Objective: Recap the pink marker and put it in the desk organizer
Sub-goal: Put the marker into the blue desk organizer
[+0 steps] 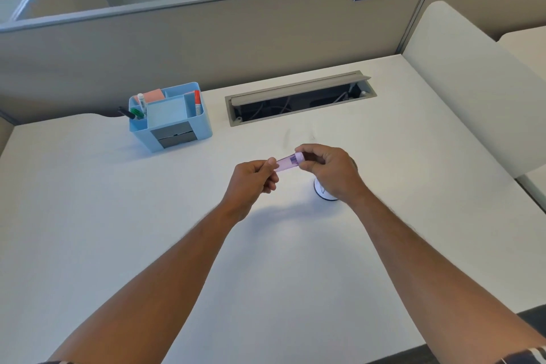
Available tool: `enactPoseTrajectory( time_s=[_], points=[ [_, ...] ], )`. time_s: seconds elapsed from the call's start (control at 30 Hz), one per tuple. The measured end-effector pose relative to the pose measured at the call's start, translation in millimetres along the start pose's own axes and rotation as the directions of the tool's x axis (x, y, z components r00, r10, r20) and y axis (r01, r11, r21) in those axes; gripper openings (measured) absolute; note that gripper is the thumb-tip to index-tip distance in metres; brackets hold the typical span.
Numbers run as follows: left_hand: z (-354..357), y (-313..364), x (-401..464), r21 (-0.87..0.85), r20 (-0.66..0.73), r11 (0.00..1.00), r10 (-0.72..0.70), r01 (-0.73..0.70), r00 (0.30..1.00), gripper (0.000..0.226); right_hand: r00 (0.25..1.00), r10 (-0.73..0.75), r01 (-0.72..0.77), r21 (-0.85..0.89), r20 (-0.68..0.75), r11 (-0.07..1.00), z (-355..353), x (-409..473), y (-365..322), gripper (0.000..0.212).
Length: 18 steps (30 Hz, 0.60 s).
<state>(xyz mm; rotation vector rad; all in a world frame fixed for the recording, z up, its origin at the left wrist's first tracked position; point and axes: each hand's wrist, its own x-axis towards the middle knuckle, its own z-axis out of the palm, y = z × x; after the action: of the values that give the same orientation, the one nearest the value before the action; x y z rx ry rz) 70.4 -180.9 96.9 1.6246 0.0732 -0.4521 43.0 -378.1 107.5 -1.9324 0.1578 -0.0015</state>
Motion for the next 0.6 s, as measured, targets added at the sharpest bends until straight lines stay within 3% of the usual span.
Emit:
enactPoseTrajectory(
  time_s=[0.17, 0.37, 0.6],
  points=[
    [-50.2, 5.9, 3.6, 0.068, -0.18, 0.996, 0.062, -0.05, 0.982, 0.019, 1.0, 0.024, -0.025, 0.037, 0.007, 0.999, 56.2, 18.3, -18.8, 0.024],
    [-110.6, 7.5, 18.6, 0.12, -0.484, 0.992, 0.088, -0.033, 0.871, 0.016, 1.0, 0.001, -0.001, 0.015, 0.019, 1.0, 134.1, 57.1, -50.1, 0.022],
    [-174.6, 29.2, 51.6, 0.286, -0.583, 0.958, 0.161, 0.016, 0.797, 0.011, 0.995, -0.088, 0.087, -0.024, -0.046, 0.996, 202.2, 108.9, -86.8, 0.021]
  ],
)
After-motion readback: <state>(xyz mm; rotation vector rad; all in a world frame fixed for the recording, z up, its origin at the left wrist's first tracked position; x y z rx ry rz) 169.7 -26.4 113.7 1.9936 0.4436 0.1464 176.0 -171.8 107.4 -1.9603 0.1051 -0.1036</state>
